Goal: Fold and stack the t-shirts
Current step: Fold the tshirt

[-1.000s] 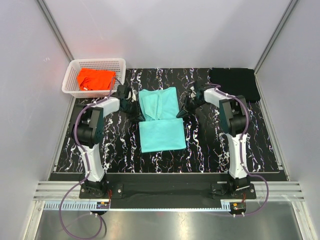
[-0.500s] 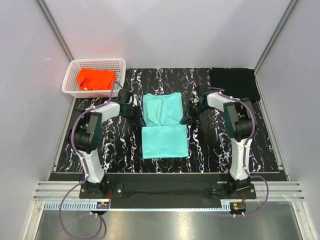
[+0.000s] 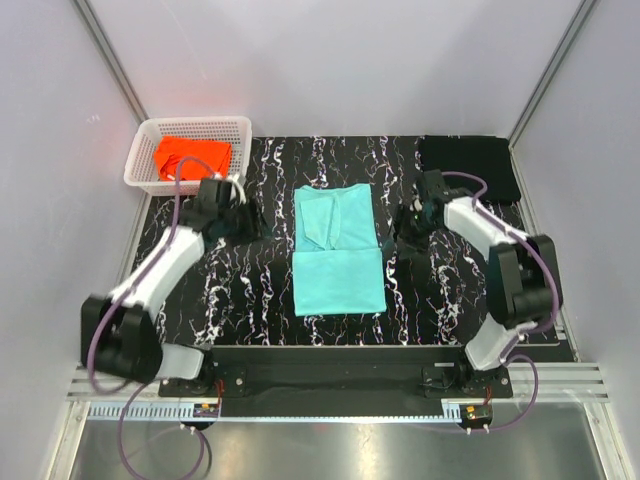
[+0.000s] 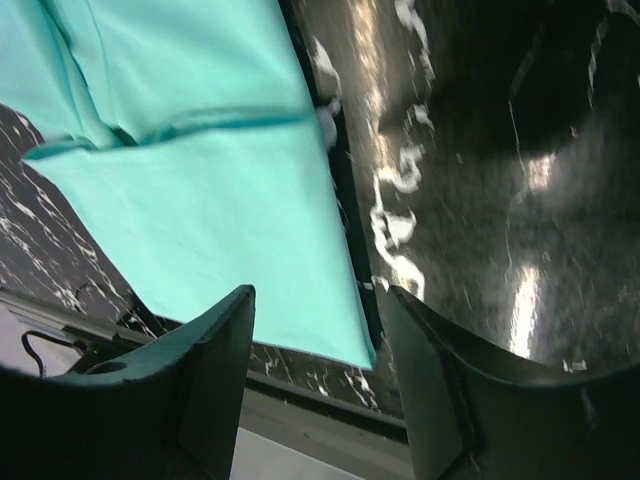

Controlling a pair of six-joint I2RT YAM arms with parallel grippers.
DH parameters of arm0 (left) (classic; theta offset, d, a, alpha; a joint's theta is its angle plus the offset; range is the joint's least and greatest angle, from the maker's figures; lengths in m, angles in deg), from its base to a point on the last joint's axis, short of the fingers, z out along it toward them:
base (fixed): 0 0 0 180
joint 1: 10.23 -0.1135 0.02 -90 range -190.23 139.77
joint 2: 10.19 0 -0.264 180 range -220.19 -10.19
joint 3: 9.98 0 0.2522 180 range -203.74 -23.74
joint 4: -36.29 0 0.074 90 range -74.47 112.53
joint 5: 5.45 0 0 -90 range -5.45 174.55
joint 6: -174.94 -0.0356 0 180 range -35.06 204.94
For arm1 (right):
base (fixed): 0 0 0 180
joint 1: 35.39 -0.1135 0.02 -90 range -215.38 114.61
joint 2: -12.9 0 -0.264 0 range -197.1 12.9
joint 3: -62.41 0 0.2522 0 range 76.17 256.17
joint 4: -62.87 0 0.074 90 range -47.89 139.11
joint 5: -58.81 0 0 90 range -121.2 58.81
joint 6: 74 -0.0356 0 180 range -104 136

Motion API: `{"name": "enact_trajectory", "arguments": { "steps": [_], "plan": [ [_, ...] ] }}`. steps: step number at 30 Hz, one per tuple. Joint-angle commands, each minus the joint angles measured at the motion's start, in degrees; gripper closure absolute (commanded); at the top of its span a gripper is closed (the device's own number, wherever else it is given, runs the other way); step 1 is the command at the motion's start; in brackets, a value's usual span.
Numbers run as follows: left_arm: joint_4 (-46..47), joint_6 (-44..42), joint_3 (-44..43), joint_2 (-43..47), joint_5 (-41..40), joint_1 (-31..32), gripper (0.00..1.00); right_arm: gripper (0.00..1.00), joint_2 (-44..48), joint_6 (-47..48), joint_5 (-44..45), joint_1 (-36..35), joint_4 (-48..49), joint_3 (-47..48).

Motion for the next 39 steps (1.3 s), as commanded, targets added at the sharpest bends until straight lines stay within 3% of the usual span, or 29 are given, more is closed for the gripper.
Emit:
{"name": "enact_trajectory", "arguments": {
  "steps": [1, 5, 6, 11, 19, 22, 30, 39],
  "plan": [
    [0.76, 11.45, 10.73, 9.97, 0.26, 1.33, 0.46, 0.37, 7.37, -2.10, 3.34, -0.10, -1.39, -5.03],
    [8.74, 28.69, 28.37, 25.43, -0.25, 5.37, 0.46, 0.37, 18.79, -15.15, 0.44, -0.63, 5.43, -16.97],
    [10.16, 36.91, 31.03, 30.95, -0.96, 6.16, 0.44, 0.37, 24.82, -18.60, 0.61, -1.76, 7.47, -19.70],
    [17.19, 56.57, 43.52, 40.84, -9.65, 15.47, 0.40, 0.36, 38.93, -41.51, 4.65, -7.39, 19.51, -37.10],
    [18.34, 74.33, 45.82, 35.49, -20.98, 32.59, 0.38, 0.36, 49.92, -59.84, 13.61, -15.13, 22.86, -52.31],
    [20.19, 78.55, 46.70, 33.29, -23.54, 35.60, 0.38, 0.37, 51.25, -64.41, 16.16, -17.24, 24.63, -54.96],
    [22.39, 89.10, 48.99, 27.49, -26.10, 38.95, 0.47, 0.42, 48.35, -68.20, 18.89, -20.05, 28.41, -58.13],
    [22.83, 93.33, 49.34, 21.42, -26.89, 39.92, 0.54, 0.46, 44.75, -68.55, 21.18, -20.94, 29.11, -58.92]
  ]
}}
